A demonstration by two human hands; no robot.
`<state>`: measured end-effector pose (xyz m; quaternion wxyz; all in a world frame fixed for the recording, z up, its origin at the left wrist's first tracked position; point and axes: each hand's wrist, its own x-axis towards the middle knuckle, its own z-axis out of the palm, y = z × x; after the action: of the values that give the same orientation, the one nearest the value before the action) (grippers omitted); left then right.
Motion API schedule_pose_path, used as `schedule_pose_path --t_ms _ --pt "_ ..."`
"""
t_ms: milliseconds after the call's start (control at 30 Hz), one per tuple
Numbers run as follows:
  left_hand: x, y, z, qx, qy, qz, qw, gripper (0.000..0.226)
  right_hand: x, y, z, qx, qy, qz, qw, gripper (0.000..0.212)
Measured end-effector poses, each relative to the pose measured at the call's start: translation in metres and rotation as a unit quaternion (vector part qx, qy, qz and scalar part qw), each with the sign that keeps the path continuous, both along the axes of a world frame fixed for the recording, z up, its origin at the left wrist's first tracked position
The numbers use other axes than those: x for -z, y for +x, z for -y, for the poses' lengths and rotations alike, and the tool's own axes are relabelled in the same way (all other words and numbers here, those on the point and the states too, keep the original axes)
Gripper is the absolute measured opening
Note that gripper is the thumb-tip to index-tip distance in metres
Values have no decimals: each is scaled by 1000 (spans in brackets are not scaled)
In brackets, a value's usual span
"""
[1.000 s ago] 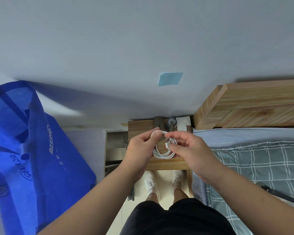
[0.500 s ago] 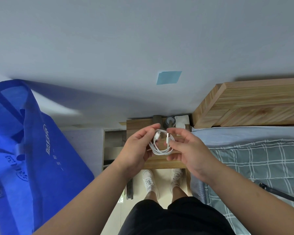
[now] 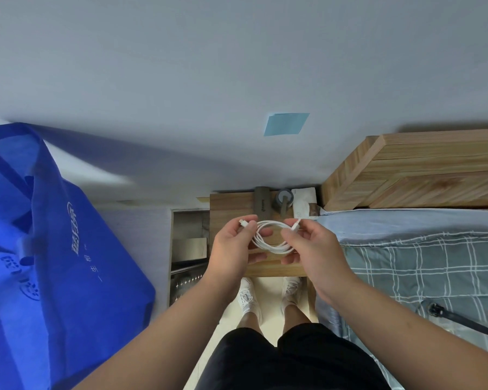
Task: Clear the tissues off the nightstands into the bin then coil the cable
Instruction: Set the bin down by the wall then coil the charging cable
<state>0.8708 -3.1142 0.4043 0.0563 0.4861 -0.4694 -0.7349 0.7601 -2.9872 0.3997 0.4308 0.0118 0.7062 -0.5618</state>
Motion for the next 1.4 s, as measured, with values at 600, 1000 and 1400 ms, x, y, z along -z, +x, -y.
schedule_pose_path --t_ms 600,1000,1400 --pt "205 20 29 -119 96 123 980 32 214 10 45 -57 65 146 985 40" --pt "367 -27 90 -249 74 138 956 26 343 -4 9 -33 146 158 976 13" --pt "379 -44 98 -106 -16 197 974 33 361 -7 -26 -14 185 158 970 10"
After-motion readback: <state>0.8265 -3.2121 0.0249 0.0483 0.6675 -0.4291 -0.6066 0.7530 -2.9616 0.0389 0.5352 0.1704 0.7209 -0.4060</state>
